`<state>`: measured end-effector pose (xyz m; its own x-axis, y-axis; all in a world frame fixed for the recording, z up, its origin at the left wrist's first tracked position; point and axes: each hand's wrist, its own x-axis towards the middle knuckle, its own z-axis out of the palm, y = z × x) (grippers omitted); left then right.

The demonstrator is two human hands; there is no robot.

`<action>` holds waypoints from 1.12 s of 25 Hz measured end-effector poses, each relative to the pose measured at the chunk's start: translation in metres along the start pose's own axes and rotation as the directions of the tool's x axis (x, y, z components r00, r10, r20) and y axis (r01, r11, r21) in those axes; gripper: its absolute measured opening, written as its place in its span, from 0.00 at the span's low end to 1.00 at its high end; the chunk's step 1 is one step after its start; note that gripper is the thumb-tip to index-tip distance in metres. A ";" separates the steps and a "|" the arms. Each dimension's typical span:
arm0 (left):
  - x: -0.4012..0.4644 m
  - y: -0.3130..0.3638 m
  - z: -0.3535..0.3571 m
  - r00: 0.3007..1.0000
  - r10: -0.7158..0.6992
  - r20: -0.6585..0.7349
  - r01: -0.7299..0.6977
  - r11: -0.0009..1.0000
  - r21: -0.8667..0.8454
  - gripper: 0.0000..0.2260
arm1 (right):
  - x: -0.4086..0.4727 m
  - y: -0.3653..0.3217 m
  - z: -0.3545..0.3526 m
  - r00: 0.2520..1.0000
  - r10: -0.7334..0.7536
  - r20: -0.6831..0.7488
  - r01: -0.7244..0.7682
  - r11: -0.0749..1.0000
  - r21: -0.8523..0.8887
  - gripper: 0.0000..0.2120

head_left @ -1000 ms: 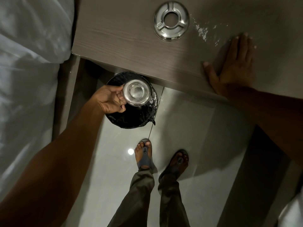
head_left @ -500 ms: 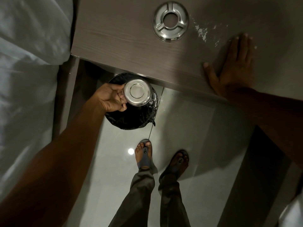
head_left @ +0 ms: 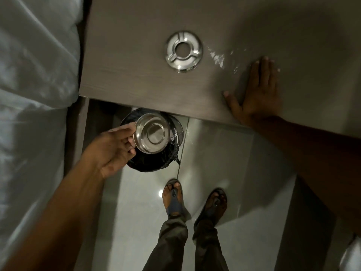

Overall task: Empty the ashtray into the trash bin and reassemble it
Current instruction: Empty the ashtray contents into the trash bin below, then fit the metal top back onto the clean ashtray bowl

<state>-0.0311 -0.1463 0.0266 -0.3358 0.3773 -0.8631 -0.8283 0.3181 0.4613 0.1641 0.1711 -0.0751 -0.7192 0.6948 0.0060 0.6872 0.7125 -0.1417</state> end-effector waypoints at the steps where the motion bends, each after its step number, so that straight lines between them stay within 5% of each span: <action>1: -0.015 0.003 0.022 0.984 0.175 0.018 -0.176 0.979 0.102 0.11 | -0.003 -0.001 0.000 1.000 0.000 0.007 0.000 1.000 0.010 0.51; 3: -0.025 0.013 0.080 0.780 0.610 0.138 -0.605 0.678 0.418 0.09 | -0.007 -0.006 0.000 1.000 -0.018 0.007 0.018 0.999 0.037 0.51; 5: -0.008 0.028 0.131 0.433 0.802 0.411 -0.786 0.113 0.608 0.06 | -0.006 -0.018 0.004 0.997 -0.068 0.032 0.067 0.997 0.041 0.51; 7: 0.026 0.032 0.183 0.173 0.665 0.727 -0.763 -0.377 0.525 0.08 | -0.002 -0.004 0.000 0.999 -0.031 0.021 0.030 0.998 0.050 0.51; 9: 0.061 0.035 0.200 0.140 0.539 0.831 -0.680 -0.558 0.476 0.10 | 0.002 -0.001 -0.004 1.000 -0.012 0.019 0.011 0.999 0.050 0.51; 11: 0.083 0.029 0.193 0.171 0.506 0.845 -0.620 -0.612 0.491 0.11 | 0.001 -0.005 -0.003 0.999 -0.027 0.030 0.026 0.998 0.049 0.51; 19: 0.107 0.018 0.185 0.382 0.494 0.781 -0.550 -0.558 0.622 0.13 | 0.001 -0.006 -0.002 0.999 -0.031 0.034 0.030 0.999 0.025 0.51; 23: 0.096 0.032 0.166 0.449 0.614 0.649 -0.524 -0.408 0.748 0.32 | -0.001 -0.006 -0.002 0.999 -0.034 0.018 0.034 0.999 0.026 0.51; 26: 0.102 0.070 0.146 0.587 0.660 0.469 -0.368 -0.298 0.881 0.47 | -0.002 -0.007 -0.004 1.000 -0.031 0.005 0.030 0.999 0.038 0.51; 28: 0.115 0.097 0.143 0.714 0.574 0.401 -0.262 -0.312 0.913 0.54 | -0.002 -0.007 -0.003 0.999 -0.036 0.007 0.035 0.998 0.045 0.50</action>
<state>-0.0854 0.0521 0.0017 -0.5355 0.8006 -0.2689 0.7561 0.5963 0.2698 0.1605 0.1651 -0.0711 -0.7438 0.6684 0.0040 0.6561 0.7313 -0.1862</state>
